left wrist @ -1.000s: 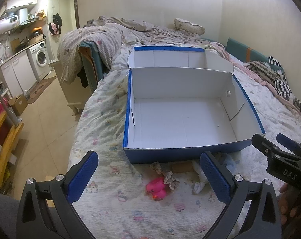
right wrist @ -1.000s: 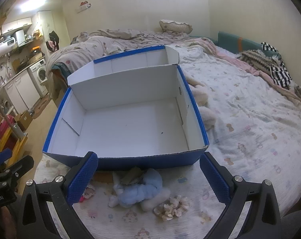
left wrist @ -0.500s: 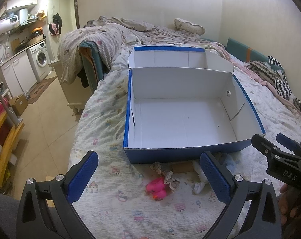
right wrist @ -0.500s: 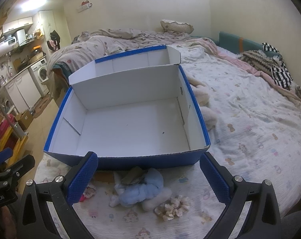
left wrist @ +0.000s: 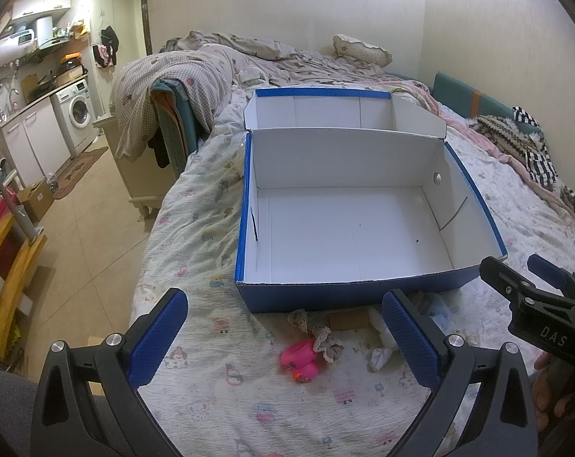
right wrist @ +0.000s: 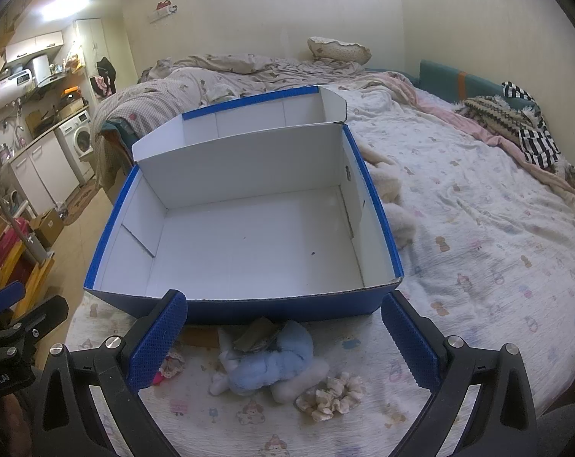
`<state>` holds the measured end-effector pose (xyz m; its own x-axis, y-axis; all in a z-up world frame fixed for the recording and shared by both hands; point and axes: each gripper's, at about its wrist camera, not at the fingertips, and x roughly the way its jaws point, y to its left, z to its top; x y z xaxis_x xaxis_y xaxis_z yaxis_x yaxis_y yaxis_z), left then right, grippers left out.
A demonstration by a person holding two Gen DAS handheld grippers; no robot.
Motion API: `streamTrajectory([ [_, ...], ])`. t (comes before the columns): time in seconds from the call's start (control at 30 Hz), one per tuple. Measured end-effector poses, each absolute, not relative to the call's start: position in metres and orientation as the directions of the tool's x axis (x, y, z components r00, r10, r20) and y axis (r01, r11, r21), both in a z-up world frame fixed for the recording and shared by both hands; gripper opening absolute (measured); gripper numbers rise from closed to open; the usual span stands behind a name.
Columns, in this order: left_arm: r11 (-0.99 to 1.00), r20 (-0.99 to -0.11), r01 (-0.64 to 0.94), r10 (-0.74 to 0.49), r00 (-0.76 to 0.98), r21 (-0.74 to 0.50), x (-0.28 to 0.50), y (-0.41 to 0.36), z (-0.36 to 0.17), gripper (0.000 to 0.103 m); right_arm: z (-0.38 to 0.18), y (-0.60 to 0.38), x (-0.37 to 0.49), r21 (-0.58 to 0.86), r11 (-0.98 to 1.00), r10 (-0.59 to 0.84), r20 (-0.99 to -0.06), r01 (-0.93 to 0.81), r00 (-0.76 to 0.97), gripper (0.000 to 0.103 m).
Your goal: Organize soft objects
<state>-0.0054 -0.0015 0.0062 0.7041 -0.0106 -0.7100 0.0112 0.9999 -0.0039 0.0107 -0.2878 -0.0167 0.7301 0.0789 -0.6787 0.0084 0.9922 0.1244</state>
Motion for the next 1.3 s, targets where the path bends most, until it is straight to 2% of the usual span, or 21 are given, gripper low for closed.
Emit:
streamTrajectory([
  [0.6,1.0,-0.741,0.014,-0.01,0.672,-0.001,0.003,0.003,0.0,0.102,-0.008,-0.29,0.006,0.167,0.986,0.119,-0.665,-0.008,0.738,0.103],
  [0.83,0.999,-0.834,-0.029,-0.004,0.552,-0.024,0.024,0.015,-0.013,0.102,-0.009,-0.302,0.003,0.199,0.98,0.147,-0.681,-0.012,0.718,0.103],
  [1.0,0.991,-0.893,-0.098,-0.034,0.448,-0.087,0.041,0.031,-0.034,0.102,-0.017,-0.313,0.004,0.214,0.977,0.148,-0.72,0.014,0.678,0.103],
  [1.17,0.977,-0.937,-0.161,-0.081,0.34,-0.143,0.055,0.041,-0.062,0.089,-0.029,-0.327,0.007,0.229,0.972,0.144,-0.76,0.053,0.634,0.103],
  [1.3,0.969,-0.955,-0.169,-0.13,0.268,-0.18,0.063,0.034,-0.082,0.088,-0.038,-0.335,0.011,0.264,0.961,0.163,-0.784,0.085,0.599,0.103],
])
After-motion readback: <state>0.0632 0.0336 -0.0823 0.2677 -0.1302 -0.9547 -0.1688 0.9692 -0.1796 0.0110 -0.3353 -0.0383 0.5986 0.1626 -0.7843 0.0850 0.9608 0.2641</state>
